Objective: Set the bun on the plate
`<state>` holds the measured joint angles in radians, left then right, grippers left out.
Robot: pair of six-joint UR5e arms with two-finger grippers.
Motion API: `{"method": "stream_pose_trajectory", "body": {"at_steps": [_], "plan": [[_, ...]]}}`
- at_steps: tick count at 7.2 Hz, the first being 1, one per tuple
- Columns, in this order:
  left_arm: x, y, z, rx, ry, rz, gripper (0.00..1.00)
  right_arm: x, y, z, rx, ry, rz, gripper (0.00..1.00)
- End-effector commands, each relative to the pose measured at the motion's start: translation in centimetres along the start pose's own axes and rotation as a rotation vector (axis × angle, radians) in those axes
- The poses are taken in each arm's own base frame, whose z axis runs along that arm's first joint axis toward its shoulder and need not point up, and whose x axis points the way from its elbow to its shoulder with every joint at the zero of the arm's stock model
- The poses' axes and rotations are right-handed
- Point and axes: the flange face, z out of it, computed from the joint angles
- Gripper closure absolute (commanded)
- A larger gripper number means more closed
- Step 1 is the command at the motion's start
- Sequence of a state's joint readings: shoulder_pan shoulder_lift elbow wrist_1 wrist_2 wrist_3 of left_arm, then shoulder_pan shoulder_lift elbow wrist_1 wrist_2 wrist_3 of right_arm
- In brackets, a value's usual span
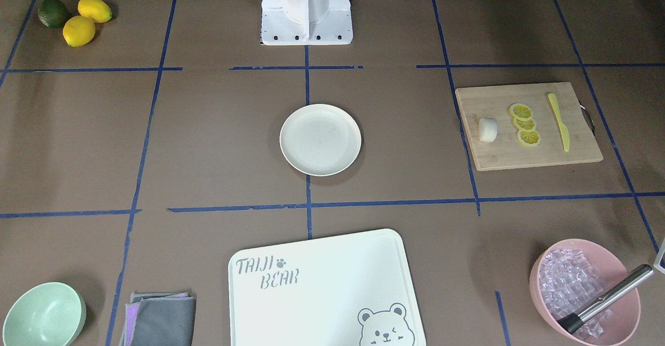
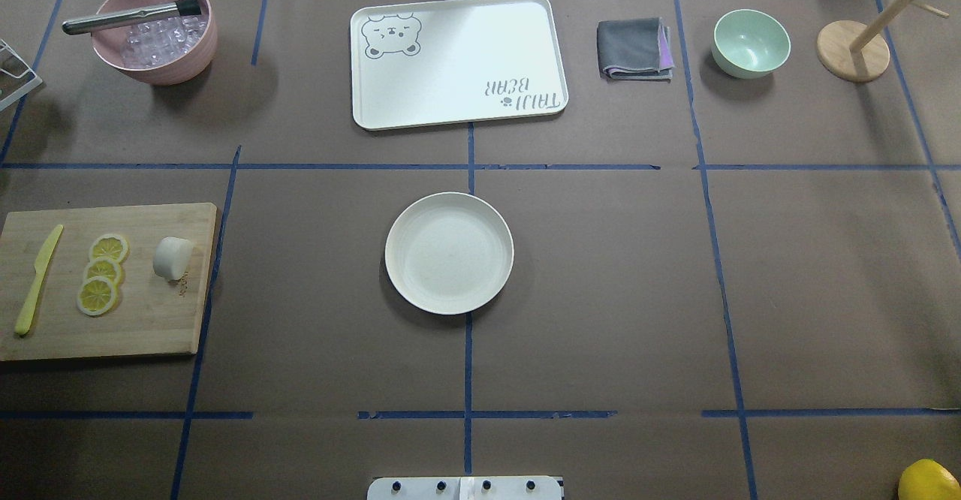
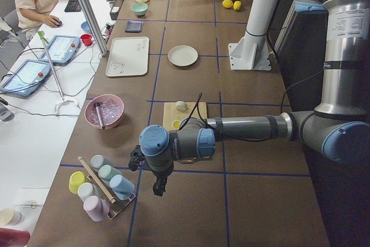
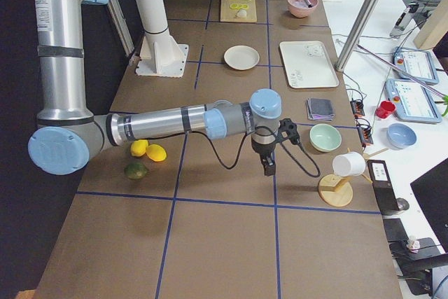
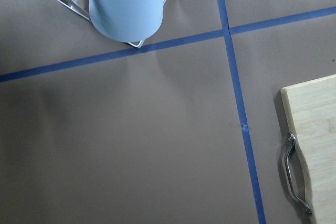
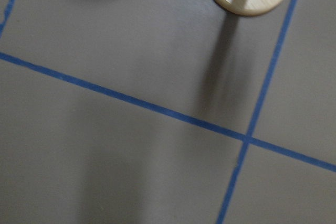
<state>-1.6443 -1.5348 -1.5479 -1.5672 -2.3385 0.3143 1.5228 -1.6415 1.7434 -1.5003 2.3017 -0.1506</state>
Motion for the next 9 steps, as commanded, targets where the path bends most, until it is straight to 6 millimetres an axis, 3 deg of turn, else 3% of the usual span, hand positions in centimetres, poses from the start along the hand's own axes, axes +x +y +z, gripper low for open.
{"method": "stream_pose_trajectory", "body": {"at_steps": [1,2,4,6,7,9], "plan": [[0.3,-0.8,-0.6,0.075,-0.025,0.076,0.00,5.3,8.3,0.7,-0.037,0.008,0.113,0.01],[0.3,-1.0,-0.6,0.096,-0.032,0.098,0.00,5.7,10.4,1.3,-0.049,0.002,0.150,0.01],[0.8,-2.8,-1.1,0.105,-0.015,-0.045,0.00,5.6,9.9,0.9,-0.039,0.006,0.173,0.01],[2.5,-4.1,-2.2,0.144,0.048,-0.124,0.00,5.4,9.7,0.9,-0.036,-0.005,0.184,0.01],[4.2,-5.1,-2.4,0.195,0.045,-0.045,0.00,5.4,9.7,1.0,-0.036,-0.012,0.186,0.01],[9.9,-7.2,0.4,0.150,0.064,0.066,0.00,5.2,9.6,1.0,-0.029,-0.034,0.186,0.01]]}}
